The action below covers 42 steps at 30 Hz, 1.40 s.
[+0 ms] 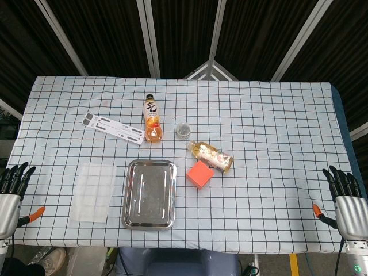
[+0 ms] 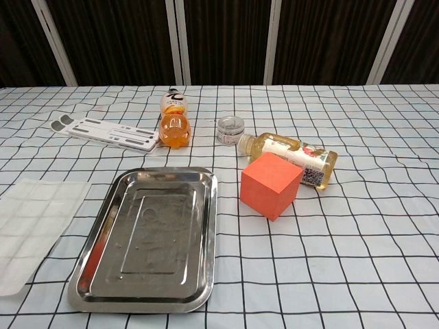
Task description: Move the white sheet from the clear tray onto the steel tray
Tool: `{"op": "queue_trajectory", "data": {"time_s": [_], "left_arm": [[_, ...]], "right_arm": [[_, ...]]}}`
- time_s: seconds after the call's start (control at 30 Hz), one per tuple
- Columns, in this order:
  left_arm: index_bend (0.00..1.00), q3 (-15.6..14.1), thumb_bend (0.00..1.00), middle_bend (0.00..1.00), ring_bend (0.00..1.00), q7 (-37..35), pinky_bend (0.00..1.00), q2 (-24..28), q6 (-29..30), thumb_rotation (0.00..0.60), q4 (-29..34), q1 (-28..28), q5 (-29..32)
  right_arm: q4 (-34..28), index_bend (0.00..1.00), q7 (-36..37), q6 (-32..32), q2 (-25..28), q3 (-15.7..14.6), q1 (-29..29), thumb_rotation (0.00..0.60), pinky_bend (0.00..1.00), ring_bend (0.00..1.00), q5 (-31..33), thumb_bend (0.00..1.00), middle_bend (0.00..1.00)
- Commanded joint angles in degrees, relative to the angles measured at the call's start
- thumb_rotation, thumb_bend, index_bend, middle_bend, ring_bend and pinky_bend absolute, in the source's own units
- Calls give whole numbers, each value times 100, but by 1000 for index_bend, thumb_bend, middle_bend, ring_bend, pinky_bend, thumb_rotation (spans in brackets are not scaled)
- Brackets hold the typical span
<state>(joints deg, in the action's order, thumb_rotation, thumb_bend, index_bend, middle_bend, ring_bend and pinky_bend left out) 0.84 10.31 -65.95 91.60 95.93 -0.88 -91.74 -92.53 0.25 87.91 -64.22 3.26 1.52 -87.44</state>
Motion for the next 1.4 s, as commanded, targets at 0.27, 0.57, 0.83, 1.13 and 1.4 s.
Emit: {"op": "queue_trajectory", "data": {"time_s": [0.27,0.57,0.83,1.13,1.4], "left_arm": [[0,-58,6,0,0,28,0,0,-115,600,-22,-35,-28],[211,-575,46,0,0,201,0,448,-1458,600,-45,-478,-148],[351,-810,82,0,0,676,0,556,-2452,600,-292,-1089,-604],[374,-948,122,0,0,816,0,431,-2846,600,-685,-1441,-976],[405,-932,180,0,0,911,0,270,-3167,600,-742,-1642,-900]], "right_arm": [[-5,0,0,-5,3,1,4,600,0,0,-1,325,0],[-8,0,6,-19,0,7,7,600,0,0,22,325,0],[-10,0,11,-3,-4,10,-2,600,0,0,26,325,0],[-14,0,0,6,-14,19,-6,600,0,0,39,325,0],[-19,0,40,14,-9,19,-12,600,0,0,37,324,0]]}}
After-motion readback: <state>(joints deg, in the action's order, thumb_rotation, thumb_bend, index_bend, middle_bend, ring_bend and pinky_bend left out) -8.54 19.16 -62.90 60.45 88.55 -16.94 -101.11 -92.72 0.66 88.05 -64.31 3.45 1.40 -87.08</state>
